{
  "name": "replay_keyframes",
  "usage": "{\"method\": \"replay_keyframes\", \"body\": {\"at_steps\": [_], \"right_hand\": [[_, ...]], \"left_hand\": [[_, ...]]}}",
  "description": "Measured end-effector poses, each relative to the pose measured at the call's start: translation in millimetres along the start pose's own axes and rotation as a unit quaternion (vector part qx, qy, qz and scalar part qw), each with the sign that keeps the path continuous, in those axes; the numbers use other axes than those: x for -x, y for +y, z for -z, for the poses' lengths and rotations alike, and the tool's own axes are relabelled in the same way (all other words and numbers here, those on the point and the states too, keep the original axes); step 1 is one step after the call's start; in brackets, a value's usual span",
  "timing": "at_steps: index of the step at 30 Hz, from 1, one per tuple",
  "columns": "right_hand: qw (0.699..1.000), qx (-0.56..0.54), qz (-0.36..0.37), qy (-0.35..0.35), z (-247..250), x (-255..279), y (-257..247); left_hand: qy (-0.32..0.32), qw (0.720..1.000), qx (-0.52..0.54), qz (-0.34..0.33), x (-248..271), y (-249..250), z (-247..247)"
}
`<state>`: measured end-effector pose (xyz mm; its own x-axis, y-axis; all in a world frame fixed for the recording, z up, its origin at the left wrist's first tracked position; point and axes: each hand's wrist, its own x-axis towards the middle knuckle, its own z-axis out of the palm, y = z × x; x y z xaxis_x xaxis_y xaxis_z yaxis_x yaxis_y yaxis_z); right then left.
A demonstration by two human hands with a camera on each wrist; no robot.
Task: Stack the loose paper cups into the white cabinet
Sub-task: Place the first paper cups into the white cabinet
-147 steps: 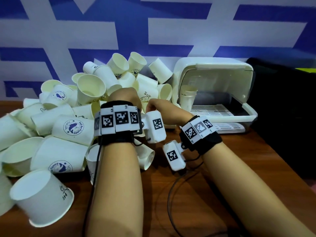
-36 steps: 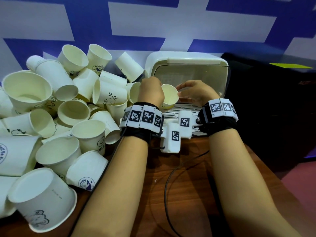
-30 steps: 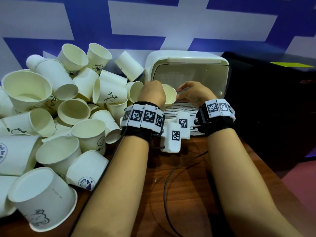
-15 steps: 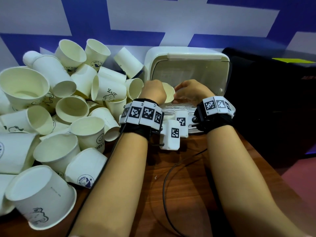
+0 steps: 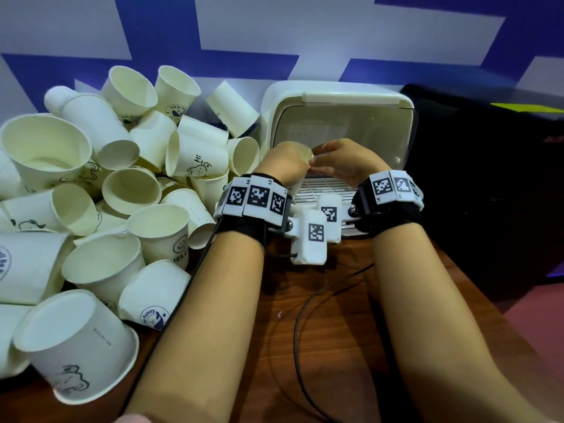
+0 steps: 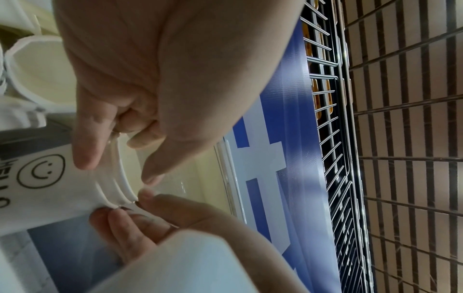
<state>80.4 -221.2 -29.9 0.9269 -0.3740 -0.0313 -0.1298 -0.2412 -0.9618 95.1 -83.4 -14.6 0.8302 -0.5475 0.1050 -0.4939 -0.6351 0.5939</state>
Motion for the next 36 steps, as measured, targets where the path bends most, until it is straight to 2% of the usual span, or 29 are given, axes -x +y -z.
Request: {"method": "replay_keyframes", "body": {"at_steps": [7, 13, 20, 24, 29, 33, 36], "right_hand": [[0.999, -0.023, 0.001, -0.022, 2.7, 4.1, -4.2], [0.999, -0.030, 0.000, -0.029, 2.3, 0.3, -2.3], [0.995, 0.098, 0.006, 0.007, 4.6, 1.5, -16.6], [0.992, 0.116, 0.044, 0.027, -1.8, 13.6, -34.4], [0.983, 0.142, 0.120, -0.006, -30.1, 37.6, -58.2], [0.978, 0.115, 0.155, -0.077, -61.9, 50.0, -63.5], [0.972, 0.112, 0.173, -0.113, -81.2, 57.4, -62.4]], "left_hand": [[-0.037, 0.996, 0.068, 0.050, -6.1, -3.6, -1.2], [-0.048, 0.994, 0.084, 0.054, -4.0, -3.6, -0.2], [-0.025, 0.999, 0.040, 0.022, 6.7, 3.9, 21.8], [-0.018, 1.000, 0.013, 0.003, 20.0, 5.4, 47.4], [-0.021, 0.998, -0.036, 0.047, 39.7, -8.8, 78.2], [-0.014, 0.986, -0.134, 0.097, 55.4, -22.3, 92.4], [0.010, 0.983, -0.152, 0.108, 70.2, -31.2, 102.1]]}}
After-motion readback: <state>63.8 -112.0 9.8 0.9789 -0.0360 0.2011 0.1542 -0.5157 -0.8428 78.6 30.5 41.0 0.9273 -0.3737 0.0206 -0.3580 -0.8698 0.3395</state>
